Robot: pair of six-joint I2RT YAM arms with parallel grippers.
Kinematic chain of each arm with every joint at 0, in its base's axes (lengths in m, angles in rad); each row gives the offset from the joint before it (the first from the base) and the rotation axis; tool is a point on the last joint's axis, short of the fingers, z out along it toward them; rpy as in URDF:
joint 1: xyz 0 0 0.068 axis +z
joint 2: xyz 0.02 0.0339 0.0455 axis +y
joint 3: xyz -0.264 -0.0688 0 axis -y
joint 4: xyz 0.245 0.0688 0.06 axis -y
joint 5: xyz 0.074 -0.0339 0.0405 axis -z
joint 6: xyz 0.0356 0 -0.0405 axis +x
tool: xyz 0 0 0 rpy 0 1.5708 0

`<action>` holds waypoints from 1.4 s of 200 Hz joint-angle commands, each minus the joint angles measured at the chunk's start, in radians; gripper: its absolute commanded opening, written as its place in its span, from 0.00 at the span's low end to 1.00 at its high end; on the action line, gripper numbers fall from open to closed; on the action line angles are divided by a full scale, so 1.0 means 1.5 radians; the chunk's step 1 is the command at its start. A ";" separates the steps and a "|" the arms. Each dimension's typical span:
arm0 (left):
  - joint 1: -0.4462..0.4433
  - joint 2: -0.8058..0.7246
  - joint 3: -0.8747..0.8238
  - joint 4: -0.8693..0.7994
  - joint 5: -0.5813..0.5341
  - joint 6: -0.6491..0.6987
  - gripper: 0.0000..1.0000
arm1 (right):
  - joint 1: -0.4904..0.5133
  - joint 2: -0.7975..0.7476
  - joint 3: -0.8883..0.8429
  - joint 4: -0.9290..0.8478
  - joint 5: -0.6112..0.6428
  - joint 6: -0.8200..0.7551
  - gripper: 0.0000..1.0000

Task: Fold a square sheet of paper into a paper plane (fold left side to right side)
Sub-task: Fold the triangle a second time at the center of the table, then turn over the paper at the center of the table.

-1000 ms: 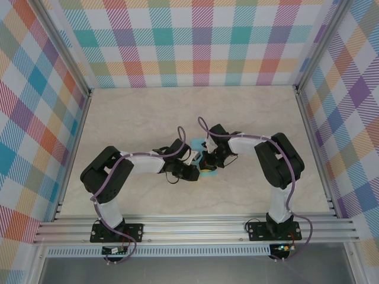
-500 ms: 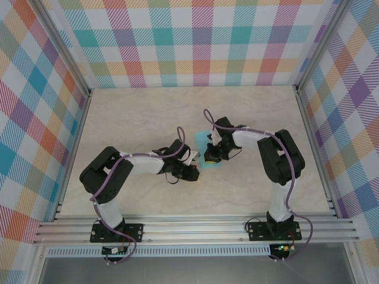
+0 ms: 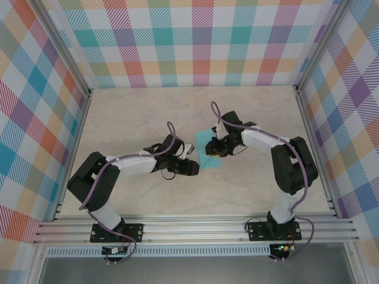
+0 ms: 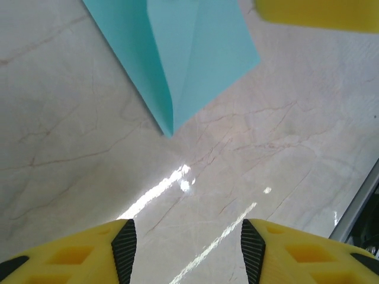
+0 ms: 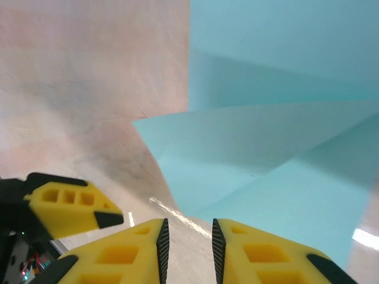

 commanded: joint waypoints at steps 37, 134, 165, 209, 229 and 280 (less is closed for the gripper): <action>0.038 0.077 0.079 0.051 0.017 -0.052 0.58 | -0.056 -0.095 -0.062 0.002 0.044 0.002 0.40; 0.049 0.147 0.146 0.059 -0.016 -0.052 0.14 | -0.057 -0.043 -0.131 0.162 -0.105 0.074 0.54; 0.052 0.129 0.129 0.062 -0.028 -0.053 0.11 | -0.056 0.006 -0.112 0.208 -0.140 0.098 0.54; 0.053 0.129 0.128 0.063 -0.030 -0.055 0.13 | -0.054 0.064 -0.082 0.228 -0.158 0.110 0.49; 0.055 0.126 0.127 0.064 -0.031 -0.056 0.15 | -0.050 0.085 -0.077 0.254 -0.179 0.121 0.40; 0.088 0.056 0.082 0.086 -0.015 -0.076 0.41 | -0.048 0.071 -0.062 0.271 -0.178 0.105 0.07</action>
